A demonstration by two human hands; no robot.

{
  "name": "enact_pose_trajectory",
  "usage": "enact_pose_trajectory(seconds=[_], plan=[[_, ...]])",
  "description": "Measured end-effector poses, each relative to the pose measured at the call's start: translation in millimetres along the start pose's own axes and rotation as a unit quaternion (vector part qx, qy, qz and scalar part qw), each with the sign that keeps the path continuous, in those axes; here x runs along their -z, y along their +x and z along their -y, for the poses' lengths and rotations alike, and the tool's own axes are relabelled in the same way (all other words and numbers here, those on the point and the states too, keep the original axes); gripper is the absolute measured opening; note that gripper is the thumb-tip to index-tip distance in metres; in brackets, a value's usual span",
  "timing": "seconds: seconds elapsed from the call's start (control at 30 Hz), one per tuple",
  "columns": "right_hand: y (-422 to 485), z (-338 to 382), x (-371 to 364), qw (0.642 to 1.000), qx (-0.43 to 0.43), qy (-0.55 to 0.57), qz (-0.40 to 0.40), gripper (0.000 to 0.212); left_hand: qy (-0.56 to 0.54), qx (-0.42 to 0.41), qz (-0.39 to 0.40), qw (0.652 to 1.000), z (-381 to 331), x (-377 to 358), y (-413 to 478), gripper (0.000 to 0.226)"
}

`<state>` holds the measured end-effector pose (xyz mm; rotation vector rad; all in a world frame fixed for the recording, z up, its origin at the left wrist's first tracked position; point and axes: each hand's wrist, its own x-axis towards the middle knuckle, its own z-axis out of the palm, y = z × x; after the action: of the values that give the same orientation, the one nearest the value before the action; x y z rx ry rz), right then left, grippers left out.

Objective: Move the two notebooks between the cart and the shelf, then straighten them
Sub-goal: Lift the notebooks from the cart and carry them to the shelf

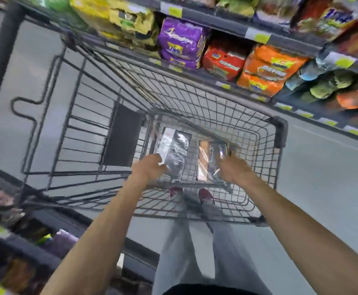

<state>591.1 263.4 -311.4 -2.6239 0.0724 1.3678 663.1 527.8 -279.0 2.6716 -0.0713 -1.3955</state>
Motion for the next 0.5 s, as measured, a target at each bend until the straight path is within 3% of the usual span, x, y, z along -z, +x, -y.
enact_pose_trajectory(seconds=[0.27,0.5], plan=[[51.8,-4.0,-64.7,0.994,-0.088,0.057,0.042,0.06,0.039,0.013,0.063,0.997,53.5,-56.9,81.7,0.034],[80.1,-6.7,-104.4,0.97,-0.156,0.182,0.032,0.054,-0.026,0.075,0.014,0.997,71.4,-78.2,128.4,0.047]])
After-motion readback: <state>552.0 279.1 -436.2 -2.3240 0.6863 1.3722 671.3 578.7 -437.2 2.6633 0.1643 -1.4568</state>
